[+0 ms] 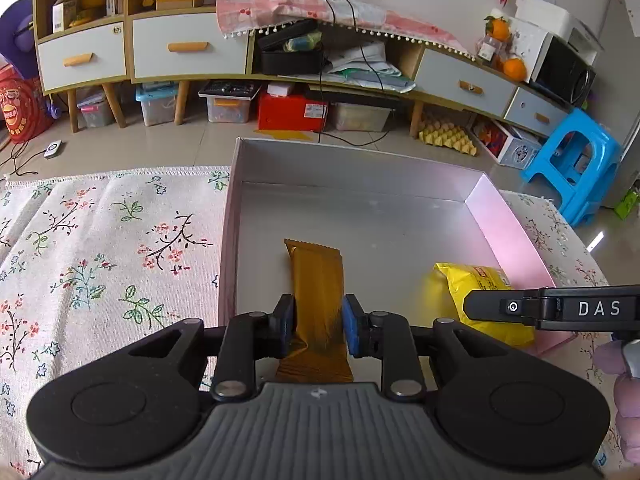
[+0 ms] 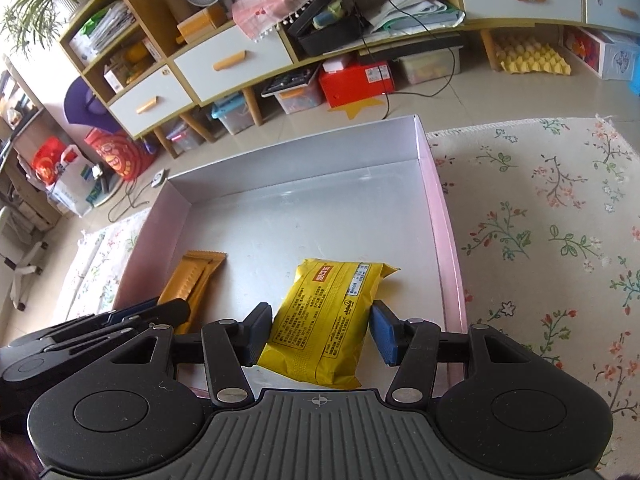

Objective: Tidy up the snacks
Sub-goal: 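Carry both snacks into the pink box and open both grippers, then grasp the silver-white bar with the left gripper while the right grasps the clear stick bag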

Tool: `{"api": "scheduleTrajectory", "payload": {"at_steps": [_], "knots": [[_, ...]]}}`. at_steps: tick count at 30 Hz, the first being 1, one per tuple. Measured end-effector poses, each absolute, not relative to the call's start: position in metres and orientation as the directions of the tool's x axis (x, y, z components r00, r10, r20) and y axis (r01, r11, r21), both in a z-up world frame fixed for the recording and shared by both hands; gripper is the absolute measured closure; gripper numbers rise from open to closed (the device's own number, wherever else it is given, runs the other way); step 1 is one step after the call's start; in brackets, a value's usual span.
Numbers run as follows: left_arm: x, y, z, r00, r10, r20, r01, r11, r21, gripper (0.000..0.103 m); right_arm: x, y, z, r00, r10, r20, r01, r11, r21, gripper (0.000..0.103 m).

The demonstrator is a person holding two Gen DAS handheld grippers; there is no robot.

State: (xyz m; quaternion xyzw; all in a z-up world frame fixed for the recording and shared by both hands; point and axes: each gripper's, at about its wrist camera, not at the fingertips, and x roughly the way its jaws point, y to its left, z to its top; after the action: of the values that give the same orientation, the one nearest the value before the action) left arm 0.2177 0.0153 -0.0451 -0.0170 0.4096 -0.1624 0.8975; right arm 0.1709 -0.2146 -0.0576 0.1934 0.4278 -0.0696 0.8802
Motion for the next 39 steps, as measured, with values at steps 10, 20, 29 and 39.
{"api": "scheduleTrajectory", "payload": {"at_steps": [10,20,29,39], "knots": [[0.210,0.013,-0.034,0.604,-0.312,-0.734,0.282,0.944,-0.170,0.049,0.163,-0.216,-0.041,0.640,0.054,-0.766,0.292,0.906,0.307,0.027],[0.180,0.019,-0.003,0.608,-0.321,-0.726,0.290,0.941,-0.173,0.013,0.138,-0.188,-0.002,0.642,0.045,-0.766,0.240,0.936,0.257,0.017],[0.150,0.028,0.007,0.607,-0.268,-0.748,0.264,0.956,-0.128,0.001,0.106,-0.164,0.015,0.618,0.033,-0.786,0.201,0.959,0.199,0.014],[0.112,0.041,0.009,0.592,-0.197,-0.781,0.202,0.975,-0.093,0.001,0.074,-0.148,0.017,0.605,0.064,-0.794,0.178,0.961,0.213,0.014]]}}
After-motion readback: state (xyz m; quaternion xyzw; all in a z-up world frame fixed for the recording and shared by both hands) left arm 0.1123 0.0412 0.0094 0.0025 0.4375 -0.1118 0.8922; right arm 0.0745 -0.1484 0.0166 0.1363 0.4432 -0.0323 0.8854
